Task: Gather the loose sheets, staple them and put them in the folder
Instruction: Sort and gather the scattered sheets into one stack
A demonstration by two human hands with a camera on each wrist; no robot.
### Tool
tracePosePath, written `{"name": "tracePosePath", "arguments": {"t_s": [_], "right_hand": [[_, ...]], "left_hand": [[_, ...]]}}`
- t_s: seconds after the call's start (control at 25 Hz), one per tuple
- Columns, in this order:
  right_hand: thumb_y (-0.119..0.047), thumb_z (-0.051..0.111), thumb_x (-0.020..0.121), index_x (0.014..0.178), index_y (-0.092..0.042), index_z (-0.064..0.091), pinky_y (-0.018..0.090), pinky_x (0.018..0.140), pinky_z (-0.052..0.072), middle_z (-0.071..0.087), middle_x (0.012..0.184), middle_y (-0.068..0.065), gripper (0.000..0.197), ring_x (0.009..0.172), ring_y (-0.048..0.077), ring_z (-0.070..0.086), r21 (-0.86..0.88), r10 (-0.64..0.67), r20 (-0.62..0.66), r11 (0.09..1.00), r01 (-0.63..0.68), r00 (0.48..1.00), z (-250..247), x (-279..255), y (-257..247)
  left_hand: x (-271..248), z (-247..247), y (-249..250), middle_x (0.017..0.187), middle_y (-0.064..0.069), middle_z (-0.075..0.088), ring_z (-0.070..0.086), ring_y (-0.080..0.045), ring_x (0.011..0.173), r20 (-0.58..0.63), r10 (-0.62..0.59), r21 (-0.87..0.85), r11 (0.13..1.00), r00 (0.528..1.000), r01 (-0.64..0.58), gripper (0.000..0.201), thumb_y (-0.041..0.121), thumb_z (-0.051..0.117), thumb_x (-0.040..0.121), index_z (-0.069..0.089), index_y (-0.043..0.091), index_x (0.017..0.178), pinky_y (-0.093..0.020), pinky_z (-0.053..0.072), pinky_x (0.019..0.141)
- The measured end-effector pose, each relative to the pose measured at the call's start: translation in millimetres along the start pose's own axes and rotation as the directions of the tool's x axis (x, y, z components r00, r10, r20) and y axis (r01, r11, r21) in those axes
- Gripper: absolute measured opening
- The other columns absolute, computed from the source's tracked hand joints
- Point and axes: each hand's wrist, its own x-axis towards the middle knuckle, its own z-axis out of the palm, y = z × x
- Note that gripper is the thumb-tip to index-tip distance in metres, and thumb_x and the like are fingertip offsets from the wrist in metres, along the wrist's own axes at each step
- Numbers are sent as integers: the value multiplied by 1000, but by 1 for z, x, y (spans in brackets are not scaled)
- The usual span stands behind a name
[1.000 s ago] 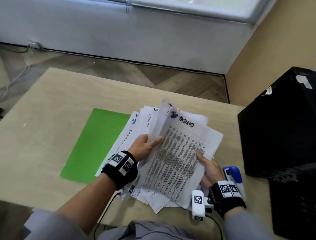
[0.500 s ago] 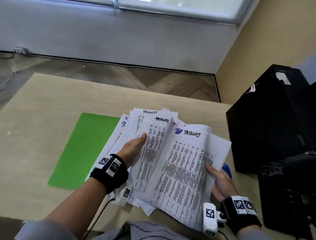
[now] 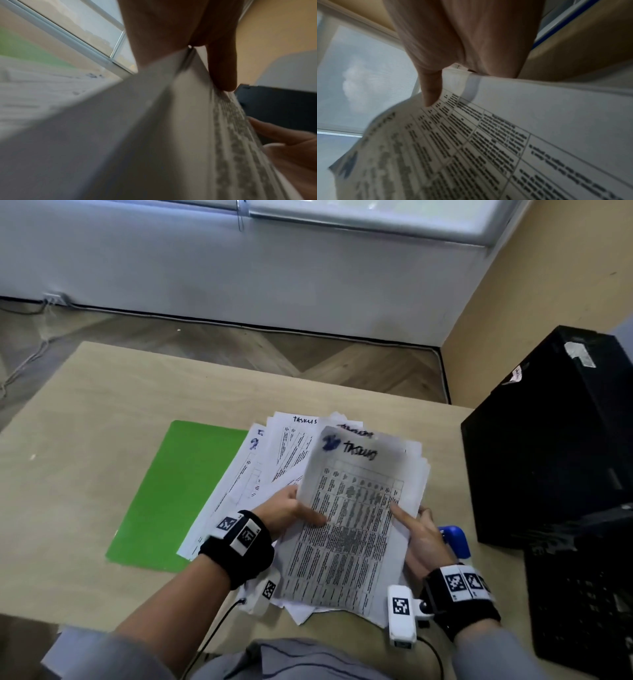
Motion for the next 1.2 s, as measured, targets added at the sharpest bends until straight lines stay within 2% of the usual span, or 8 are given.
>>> {"name": "tracePosePath", "arguments": {"t_s": [0.16,0.32,0.52,0.68,0.8,0.96,1.08,1.2], "right_hand": [[-27,88,69,143,-11,43,63,104,41,56,138,24,88,125,41,56,92,-83,128,993,71,988,13,1,-19],[-10,83,72,107,-2,70,39,82,59,77,97,10,38,90,24,73,-123,-346,84,927,354,934,31,-17,-66],[-14,71,89,98,-18,68,10,58,50,68,71,-35,10,65,-15,62,-548,-846,44,425,720,532,36,-52,-123],[-13,72,87,106,-15,68,14,69,52,71,79,-31,20,77,-12,65,-547,-909,-11,354,759,416,27,-71,-140],[-12,76,82,116,-4,68,24,86,57,74,107,-1,36,93,3,70,-429,-822,-209,564,706,529,10,-57,-123],[-15,79,79,104,-9,71,50,89,55,73,106,17,27,84,29,72,-195,-224,-294,966,171,929,-13,-20,-30],[-1,65,88,120,4,63,51,89,53,72,99,17,32,87,33,70,-243,108,-283,953,-180,953,-18,-20,36],[-1,63,90,114,5,64,54,89,53,72,102,22,24,91,37,69,-224,134,-310,952,-209,941,-21,-20,42]], "left_hand": [[-6,-1,30,85,-16,67,65,-25,69,25,97,-86,992,995,-94,40,-6,65,66,58,-12,105,-33,57,64],[9,-19,39,101,-25,69,65,-29,85,-130,137,106,987,982,-123,34,-3,73,73,61,-8,105,-43,55,84],[17,-43,-3,113,-6,62,59,-22,101,-500,17,640,681,866,356,54,30,88,64,57,15,106,-40,51,94],[28,-37,-29,128,-6,41,42,-25,119,-577,178,776,423,797,468,83,53,85,57,48,16,120,-48,46,98],[43,-35,-30,124,-10,46,46,-27,113,-631,241,745,453,738,489,68,40,81,69,47,12,121,-46,48,94],[52,-39,-26,111,-13,61,58,-30,102,-589,130,731,507,798,457,23,20,61,89,57,10,109,-39,49,87],[49,-32,-28,91,-6,65,58,-24,83,-549,137,693,626,824,358,8,23,62,89,60,15,88,-27,41,69],[49,-28,-30,90,-4,62,55,-21,83,-519,102,608,742,849,283,9,15,60,86,63,13,95,-24,38,69]]}}
